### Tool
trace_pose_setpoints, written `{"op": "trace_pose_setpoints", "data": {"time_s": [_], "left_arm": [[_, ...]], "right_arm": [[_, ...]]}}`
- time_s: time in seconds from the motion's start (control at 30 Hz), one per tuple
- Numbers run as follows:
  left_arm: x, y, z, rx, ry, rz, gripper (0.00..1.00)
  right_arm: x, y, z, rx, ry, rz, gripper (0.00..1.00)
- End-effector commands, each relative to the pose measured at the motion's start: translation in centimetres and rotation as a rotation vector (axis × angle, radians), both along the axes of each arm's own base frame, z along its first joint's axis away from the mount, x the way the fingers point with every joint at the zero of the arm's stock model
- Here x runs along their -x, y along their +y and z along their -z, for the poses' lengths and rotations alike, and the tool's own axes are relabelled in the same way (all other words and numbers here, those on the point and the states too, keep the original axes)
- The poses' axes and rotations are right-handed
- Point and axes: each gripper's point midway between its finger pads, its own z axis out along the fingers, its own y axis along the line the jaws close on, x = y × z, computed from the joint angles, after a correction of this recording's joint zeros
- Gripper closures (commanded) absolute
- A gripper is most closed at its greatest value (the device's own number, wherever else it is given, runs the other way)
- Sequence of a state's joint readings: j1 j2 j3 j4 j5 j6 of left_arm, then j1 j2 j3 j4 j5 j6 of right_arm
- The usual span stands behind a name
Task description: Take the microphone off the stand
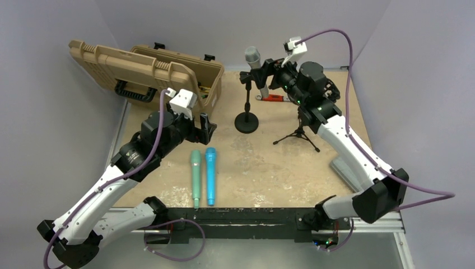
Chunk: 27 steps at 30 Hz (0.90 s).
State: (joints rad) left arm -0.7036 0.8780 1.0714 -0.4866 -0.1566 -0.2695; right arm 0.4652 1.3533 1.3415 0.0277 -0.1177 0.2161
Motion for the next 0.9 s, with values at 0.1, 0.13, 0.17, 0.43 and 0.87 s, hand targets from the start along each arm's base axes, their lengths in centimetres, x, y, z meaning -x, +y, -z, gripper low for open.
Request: {"op": "trace_pose_setpoints", "data": {"time_s": [0.1,0.13,0.17,0.43,0.87], "left_arm": [[0.1,0.2,-2.9,0.044,-0.072,-0.005,0.16],[0.1,0.2,-2.9,0.044,-0.072,-0.005,0.16],[0.1,0.2,-2.9,0.044,-0.073,-0.006,0.16],[0.1,0.2,-2.9,0.046,-0.072,-0.005,0.16],[0.1,0.2,-3.0,0.045,-0.076,-0.005,0.11]], "right_arm": [[-1.9,0.4,-2.0,-0.028,-0.024,0.337,0.29],[-1.9,0.2,-1.8,-0.025,-0.024,0.393,0.29],[-1.7,0.1,-1.7,-0.019,-0.027,0.435,0.29],[-2.4,0.0,-1.3,0.070,-0.042,0.650,0.28],[-3.8,3.0,-0.1,0.222,-0.042,0.531,0.84]]}}
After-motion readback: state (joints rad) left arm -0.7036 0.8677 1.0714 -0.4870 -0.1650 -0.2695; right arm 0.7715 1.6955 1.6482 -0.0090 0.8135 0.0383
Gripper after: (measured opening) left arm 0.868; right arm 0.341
